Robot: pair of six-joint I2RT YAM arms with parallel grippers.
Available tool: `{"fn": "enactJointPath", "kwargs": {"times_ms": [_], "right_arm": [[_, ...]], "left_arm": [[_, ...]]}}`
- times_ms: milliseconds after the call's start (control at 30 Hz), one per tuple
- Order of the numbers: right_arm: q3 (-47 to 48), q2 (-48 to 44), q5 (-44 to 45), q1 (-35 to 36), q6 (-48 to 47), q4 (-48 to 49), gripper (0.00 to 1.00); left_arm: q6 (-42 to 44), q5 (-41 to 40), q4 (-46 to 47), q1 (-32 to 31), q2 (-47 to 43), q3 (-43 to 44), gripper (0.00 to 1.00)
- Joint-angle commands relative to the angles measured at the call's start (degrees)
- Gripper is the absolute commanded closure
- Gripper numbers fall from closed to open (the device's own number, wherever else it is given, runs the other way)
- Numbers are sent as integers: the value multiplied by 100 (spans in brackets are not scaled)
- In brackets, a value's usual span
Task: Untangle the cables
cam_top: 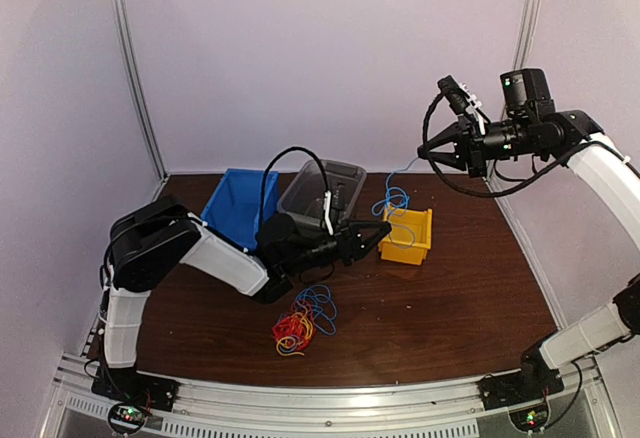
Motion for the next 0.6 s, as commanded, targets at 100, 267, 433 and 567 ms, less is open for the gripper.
{"fn": "enactJointPath", "kwargs": {"times_ms": [100, 267, 433, 567], "right_arm": [[-3, -174, -166, 31, 132, 226, 100], [-13, -206, -211, 32, 155, 250, 100], [-71, -218, -226, 25, 194, 292, 100], [-69, -260, -174, 25, 239, 380, 100]], "left_arm": [[-66, -29, -25, 70, 64, 72, 74], [-93, -50, 10, 77, 119, 62, 74], [-96, 95, 82, 74, 143, 134, 93], [-137, 90, 53, 92, 139, 116, 100]]}}
